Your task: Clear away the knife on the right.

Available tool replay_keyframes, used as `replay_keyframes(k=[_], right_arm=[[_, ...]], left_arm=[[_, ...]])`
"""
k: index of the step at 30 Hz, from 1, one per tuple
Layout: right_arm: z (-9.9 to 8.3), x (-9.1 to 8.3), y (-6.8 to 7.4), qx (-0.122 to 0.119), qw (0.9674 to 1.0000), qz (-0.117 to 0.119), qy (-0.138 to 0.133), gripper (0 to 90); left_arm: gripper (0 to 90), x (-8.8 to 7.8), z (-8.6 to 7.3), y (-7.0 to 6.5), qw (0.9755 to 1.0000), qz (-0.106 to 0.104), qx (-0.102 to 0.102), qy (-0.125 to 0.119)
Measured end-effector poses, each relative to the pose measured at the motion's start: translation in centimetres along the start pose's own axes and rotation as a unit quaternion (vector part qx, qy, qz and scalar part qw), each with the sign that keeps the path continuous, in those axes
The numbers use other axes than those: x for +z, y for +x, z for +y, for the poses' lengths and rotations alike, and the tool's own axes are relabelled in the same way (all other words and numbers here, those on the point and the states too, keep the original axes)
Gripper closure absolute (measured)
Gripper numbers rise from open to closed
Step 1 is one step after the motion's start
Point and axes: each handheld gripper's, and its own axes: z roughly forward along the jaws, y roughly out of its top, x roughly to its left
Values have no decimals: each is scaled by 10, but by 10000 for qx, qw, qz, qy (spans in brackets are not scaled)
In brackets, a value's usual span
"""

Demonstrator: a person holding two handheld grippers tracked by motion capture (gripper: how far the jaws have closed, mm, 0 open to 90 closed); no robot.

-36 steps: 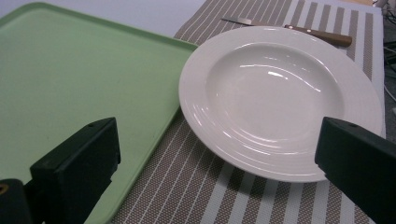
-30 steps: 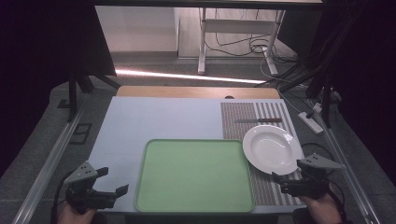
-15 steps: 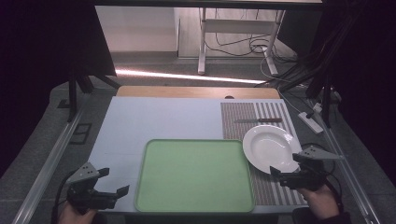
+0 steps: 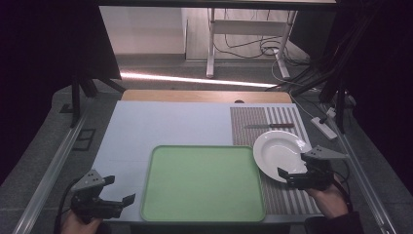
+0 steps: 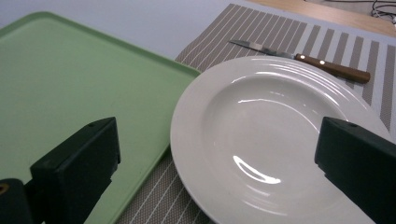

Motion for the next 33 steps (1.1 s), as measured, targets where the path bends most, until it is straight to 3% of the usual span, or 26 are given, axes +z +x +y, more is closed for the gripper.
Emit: replay_keyframes(k=[16,23,33], right_arm=[[18,28,-6,-5,9998,38,193,7],[22,43,-14,172,9989,54,440,8],[29,61,-18,87,9978,-11,650,7]], left_arm=[[26,0,0,1,10000,-26,-39,-8],[28,0,0,1,10000,-42,-30,-2],[29,0,0,2,10000,-60,-53,-9]])
